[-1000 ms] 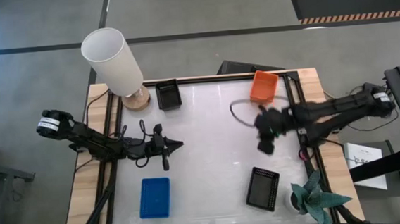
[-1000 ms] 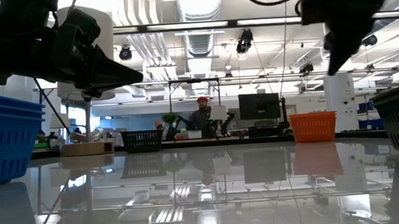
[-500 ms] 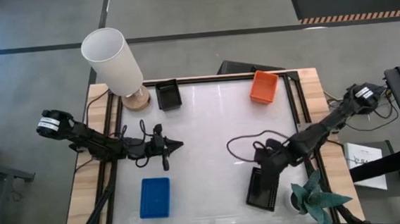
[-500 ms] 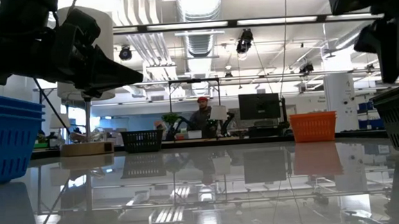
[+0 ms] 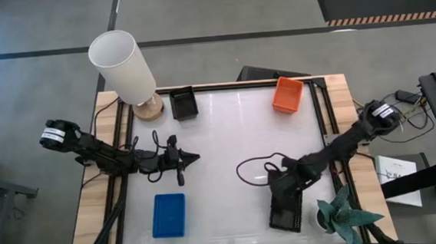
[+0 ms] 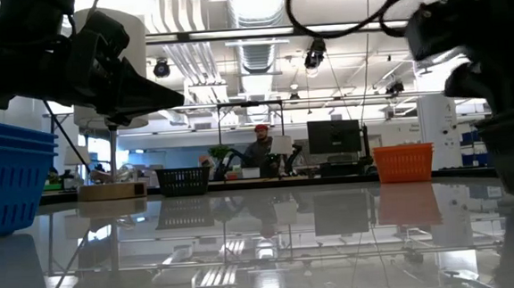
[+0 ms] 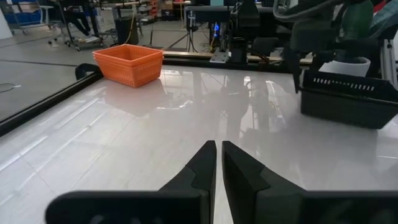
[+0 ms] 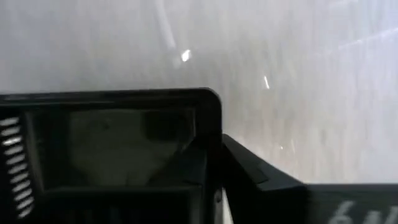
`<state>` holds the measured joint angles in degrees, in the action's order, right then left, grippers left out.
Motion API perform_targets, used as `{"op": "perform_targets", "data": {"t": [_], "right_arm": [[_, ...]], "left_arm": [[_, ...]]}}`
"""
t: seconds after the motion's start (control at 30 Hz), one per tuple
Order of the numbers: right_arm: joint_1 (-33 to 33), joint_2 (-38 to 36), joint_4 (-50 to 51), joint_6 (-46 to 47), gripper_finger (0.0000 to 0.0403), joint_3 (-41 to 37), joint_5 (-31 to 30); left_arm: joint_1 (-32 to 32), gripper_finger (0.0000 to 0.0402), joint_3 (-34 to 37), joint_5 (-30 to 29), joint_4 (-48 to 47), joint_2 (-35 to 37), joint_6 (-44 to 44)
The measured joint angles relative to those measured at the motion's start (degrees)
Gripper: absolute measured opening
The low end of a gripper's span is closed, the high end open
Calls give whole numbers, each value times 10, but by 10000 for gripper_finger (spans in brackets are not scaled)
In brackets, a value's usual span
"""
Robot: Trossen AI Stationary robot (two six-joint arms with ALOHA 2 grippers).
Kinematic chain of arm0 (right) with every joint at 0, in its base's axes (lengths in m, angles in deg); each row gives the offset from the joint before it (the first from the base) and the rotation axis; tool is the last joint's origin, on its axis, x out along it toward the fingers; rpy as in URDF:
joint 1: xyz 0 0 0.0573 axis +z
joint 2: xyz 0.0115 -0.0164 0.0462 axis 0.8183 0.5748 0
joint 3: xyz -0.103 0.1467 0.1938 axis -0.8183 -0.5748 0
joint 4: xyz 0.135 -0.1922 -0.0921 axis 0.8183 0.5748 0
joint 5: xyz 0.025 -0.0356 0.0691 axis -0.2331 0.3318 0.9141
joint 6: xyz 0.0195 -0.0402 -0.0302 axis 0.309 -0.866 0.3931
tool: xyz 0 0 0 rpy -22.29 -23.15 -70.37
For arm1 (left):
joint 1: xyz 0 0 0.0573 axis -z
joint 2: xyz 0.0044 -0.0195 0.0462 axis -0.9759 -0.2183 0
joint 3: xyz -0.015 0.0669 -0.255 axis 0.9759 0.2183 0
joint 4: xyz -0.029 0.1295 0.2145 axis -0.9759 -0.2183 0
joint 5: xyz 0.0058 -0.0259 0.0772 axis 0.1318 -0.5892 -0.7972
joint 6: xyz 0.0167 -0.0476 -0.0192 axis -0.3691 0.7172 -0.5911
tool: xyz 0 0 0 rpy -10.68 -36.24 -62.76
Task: Stack baskets by color
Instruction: Stack the bottom black bin on top of the top black bin
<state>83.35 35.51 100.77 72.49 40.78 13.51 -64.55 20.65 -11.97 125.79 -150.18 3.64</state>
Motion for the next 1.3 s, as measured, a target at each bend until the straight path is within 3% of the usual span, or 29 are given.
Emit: {"op": "perform_targets", "data": {"t": [0.07,0.37,0.6,0.77,1.03,1.3], "right_arm": [[-17,5,-1,-27,18,18,5],[-160,49,-1,-200,14,160,-10],[-270,201,-5,-436,13,343,21],[-336,315,-1,-541,12,465,90],[-376,431,34,-597,18,611,103],[-376,445,109,-632,88,698,96]], "left_arm": [[0,10,0,0,0,0,0],[0,10,0,0,0,0,-7],[0,10,2,-1,0,0,-19],[0,10,3,-1,0,0,-19],[0,10,4,-1,-6,0,-19],[0,10,4,-1,-10,0,-14]]}}
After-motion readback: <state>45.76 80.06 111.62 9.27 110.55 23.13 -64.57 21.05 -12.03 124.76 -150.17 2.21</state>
